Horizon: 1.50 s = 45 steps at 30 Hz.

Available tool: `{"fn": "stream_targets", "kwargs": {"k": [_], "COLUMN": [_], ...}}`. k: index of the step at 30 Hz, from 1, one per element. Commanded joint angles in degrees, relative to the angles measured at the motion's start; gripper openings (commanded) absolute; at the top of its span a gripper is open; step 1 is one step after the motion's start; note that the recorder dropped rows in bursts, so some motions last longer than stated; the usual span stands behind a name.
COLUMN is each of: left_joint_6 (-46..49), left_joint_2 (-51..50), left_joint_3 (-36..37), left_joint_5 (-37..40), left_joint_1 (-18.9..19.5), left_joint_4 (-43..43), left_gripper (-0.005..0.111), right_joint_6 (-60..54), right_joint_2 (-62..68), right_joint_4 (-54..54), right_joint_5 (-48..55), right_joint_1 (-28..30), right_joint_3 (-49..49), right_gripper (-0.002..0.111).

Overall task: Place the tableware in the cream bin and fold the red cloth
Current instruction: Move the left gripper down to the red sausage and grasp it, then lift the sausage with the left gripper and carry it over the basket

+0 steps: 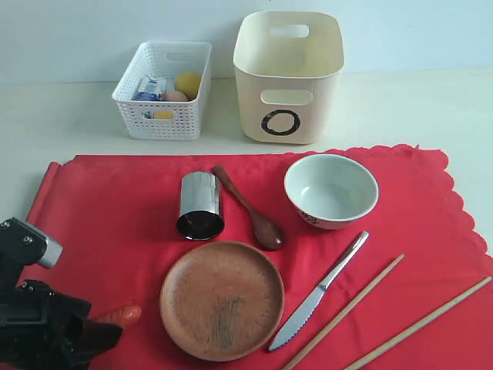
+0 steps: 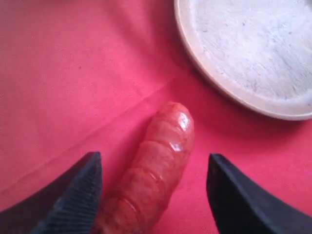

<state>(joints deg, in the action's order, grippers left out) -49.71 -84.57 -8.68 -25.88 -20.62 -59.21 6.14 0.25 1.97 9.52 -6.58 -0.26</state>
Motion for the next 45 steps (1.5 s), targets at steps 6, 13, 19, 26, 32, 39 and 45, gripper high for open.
{"fn": "stream_targets", "kwargs": {"k": [6,13,19,26,32,39,45], "left_joint_6": [4.1,4.1,-0.1,-2.7,-3.2,-2.9,8.2], "left_joint_2": [-2.2,-2.0,-1.6,1.7,4.9,5.5,4.3], "left_joint_3": [-0.1,-0.1,-2.2,-6.3,-12.0,-21.4,-28.5], "left_joint_5": [-1.3,-1.5,-2.9,-5.9,-5.9,-5.9,-5.9], "left_joint_1": [0.0,0.0,0.0,0.0,0.0,0.0,0.0], "left_joint_4": [1.6,1.6,1.6,1.6,3.3,5.3,10.9], "left_gripper": [0.016,0.000,0.000,0.000,0.000,0.000,0.000], "right_joint_6": [-0.1,-0.1,-0.1,-0.1,-0.1,-0.1,-0.1], "right_joint_2": [-0.2,-0.2,-0.2,-0.2,-0.2,-0.2,-0.2], "right_joint_4": [-0.4,-0.4,-0.4,-0.4,-0.4,-0.4,-0.4], "right_joint_5": [-0.6,-0.6,-0.6,-0.6,-0.6,-0.6,-0.6], "right_joint_1": [-0.1,-0.1,-0.1,-0.1,-0.1,-0.1,-0.1], "right_joint_3": [0.3,0.3,0.3,0.3,0.3,0.3,0.3], "right_gripper": [0.000,0.000,0.000,0.000,0.000,0.000,0.000]}}
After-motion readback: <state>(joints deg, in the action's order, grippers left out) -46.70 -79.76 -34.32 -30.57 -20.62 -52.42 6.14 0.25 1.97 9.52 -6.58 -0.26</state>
